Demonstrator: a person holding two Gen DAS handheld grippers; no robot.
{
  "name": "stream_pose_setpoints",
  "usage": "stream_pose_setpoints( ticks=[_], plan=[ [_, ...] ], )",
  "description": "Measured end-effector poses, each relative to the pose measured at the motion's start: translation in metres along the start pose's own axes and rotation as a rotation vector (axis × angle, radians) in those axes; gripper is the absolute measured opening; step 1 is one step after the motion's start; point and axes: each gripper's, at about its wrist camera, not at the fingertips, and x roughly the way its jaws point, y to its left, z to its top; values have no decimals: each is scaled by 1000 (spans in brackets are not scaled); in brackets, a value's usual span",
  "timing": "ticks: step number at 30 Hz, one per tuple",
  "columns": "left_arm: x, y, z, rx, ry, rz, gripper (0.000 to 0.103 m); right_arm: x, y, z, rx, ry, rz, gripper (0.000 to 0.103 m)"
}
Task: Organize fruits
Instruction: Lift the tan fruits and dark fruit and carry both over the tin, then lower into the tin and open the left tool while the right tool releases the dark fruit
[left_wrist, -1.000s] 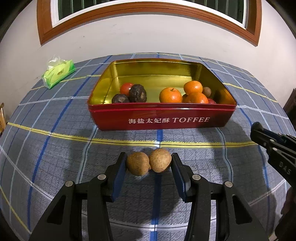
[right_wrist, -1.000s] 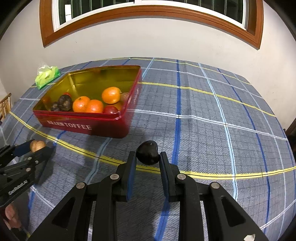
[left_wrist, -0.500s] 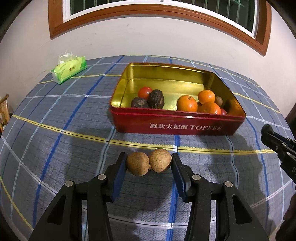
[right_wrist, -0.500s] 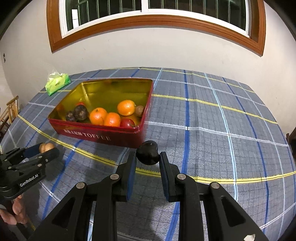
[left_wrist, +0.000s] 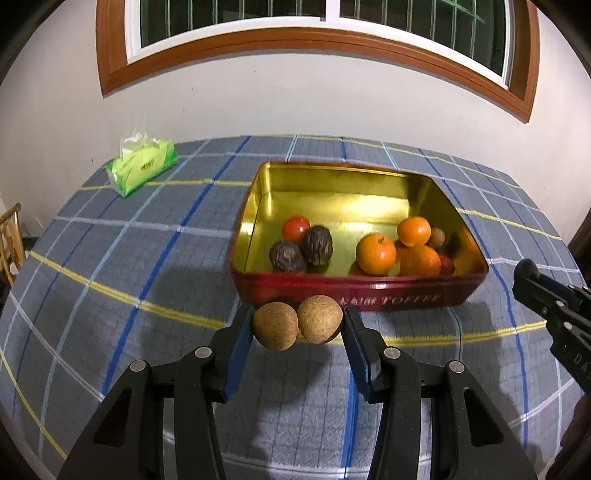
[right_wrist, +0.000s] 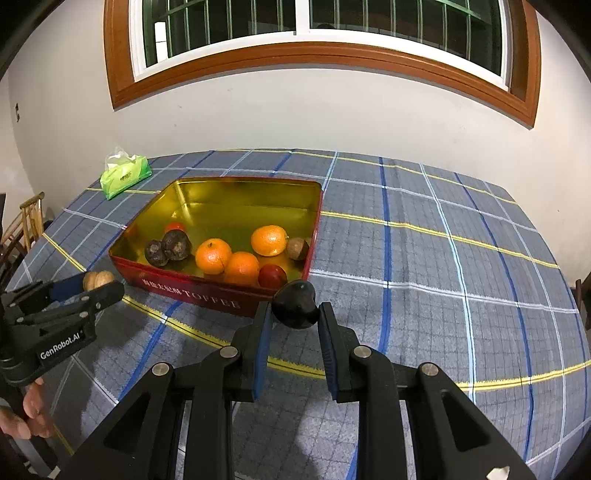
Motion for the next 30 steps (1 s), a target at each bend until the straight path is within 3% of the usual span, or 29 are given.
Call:
stream_pose_setpoints(
  ticks=[17,30],
  plan=[
    [20,8,40,17,-7,28,49,26,15,26,-23,13,31,23],
    [42,8,54,11,22,8,49,52,24,49,-48,31,45,23]
  ],
)
